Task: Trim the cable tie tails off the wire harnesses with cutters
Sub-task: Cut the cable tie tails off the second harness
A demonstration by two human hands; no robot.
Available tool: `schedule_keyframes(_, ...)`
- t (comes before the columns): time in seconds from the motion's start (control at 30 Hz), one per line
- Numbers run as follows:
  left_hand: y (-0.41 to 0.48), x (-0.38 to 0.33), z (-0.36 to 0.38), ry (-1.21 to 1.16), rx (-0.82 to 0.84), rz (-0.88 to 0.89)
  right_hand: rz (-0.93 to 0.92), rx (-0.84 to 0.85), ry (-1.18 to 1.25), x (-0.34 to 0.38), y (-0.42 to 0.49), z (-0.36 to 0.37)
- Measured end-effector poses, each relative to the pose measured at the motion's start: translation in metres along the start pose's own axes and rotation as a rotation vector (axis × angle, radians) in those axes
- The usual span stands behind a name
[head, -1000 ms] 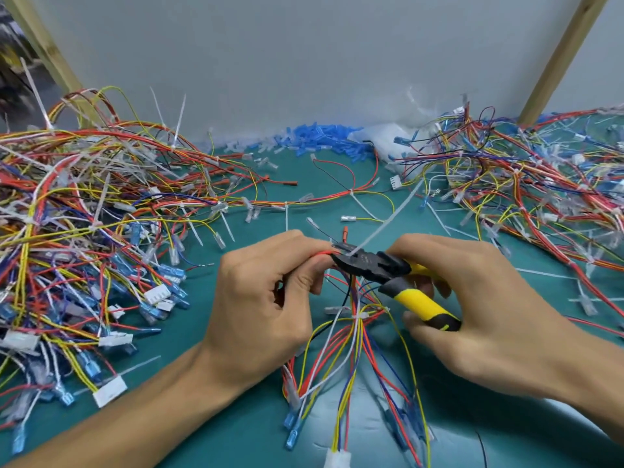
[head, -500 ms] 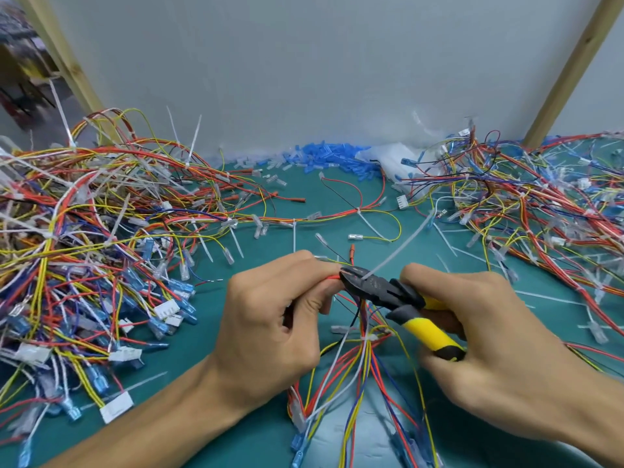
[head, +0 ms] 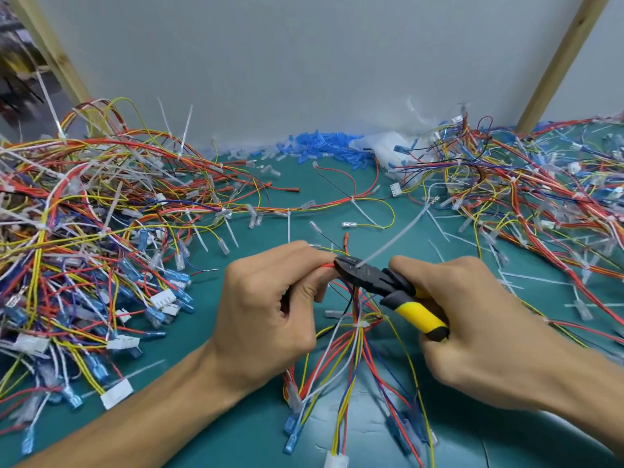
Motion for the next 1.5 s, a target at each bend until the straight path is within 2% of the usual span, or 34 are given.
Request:
schedule_keyframes(0.3,0.001,-0.003,0.0,0.01,-0.007,0.006,-0.018,-0.044,-0.005,-0.004,0.001,0.002)
schedule_keyframes(0.6,0.001,0.004,0.004,0.033,0.038,-0.036,-0.04,-0.075,-0.146,-0.01,0.003,0.001)
schedule_keyframes(0.83,0.001,0.005,0.004,0.008,0.059,-0.037,0.038,-0.049,-0.066,-0.009,0.002,0.005)
schedule_keyframes(1.13,0.003,0.0,0.002,-0.027,0.052,-0.042,-0.01,-0.077,-0.045,-0.011,0.004,0.006)
schedule_keyframes(1.3,0.001,0.006,0.005,-0.085,0.076,-0.125,-0.072,-0.099,-0.069,-0.01,0.007,0.001)
schedule_keyframes(1.5,0.001,0.007,0.004,-0.04,0.037,-0.08,-0.064,-0.117,0.007,-0.009,0.005,0.002)
Point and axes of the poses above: each hand's wrist, its own y-axis towards the middle knuckle, its own z-axis out of the palm, x = y × z, the point moved 2 cm from there along y, towards the middle knuckle, and after that the axes turned 12 degrees about y, right-handed, at the moved point
